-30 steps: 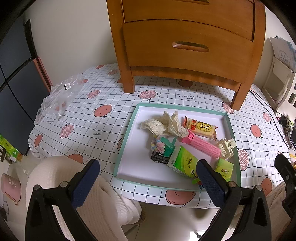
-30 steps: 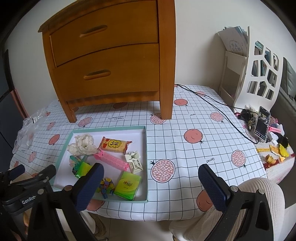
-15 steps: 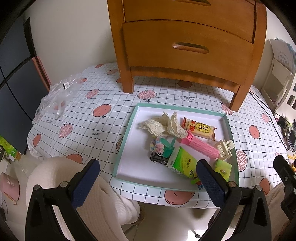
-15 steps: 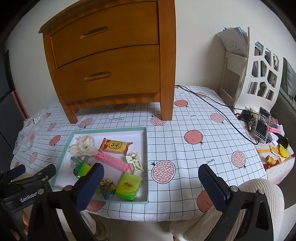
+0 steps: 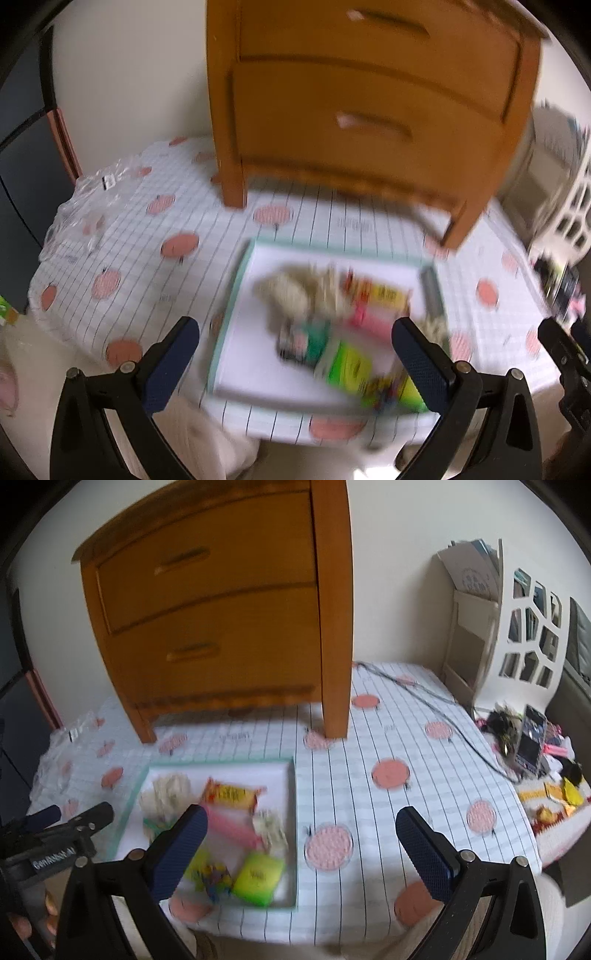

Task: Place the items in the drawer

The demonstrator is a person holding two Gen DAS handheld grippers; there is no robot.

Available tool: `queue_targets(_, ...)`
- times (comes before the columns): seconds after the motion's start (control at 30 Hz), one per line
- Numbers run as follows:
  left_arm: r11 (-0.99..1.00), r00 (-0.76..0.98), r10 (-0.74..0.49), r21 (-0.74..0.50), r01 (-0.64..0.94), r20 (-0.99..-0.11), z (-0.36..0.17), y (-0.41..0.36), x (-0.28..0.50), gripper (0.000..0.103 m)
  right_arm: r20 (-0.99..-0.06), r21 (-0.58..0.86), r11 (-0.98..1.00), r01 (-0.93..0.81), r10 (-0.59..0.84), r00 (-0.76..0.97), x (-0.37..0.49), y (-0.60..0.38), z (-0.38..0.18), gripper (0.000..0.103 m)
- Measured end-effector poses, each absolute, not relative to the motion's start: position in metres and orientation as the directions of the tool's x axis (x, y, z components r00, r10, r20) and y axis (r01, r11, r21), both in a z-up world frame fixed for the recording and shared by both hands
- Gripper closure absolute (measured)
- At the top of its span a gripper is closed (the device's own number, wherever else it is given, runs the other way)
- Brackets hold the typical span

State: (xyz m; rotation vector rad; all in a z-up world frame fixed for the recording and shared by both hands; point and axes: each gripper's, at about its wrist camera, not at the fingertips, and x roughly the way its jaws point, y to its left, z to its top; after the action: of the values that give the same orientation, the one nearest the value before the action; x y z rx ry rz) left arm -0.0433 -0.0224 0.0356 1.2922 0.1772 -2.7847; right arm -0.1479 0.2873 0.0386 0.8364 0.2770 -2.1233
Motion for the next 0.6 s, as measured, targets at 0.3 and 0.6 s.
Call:
queue_targets(0.3,-0.992,-0.732,0.057,-0.122,0.036,-0.679,0.075,-0.060,-0.127,0.000,-0.631,0.191,-0.578,0.794,-0.691,-0.351,-0.217,0.229,0.058,0.000)
queue_targets(0.6,-0.989,-0.742,0.120,-0.141,-0.035,-0.659,0.092,-0.096,-0.203,0.000,-0.616,0.152,-0.471,0.869,-0.733,-0.289,-0.267,0.166,0.067,0.000)
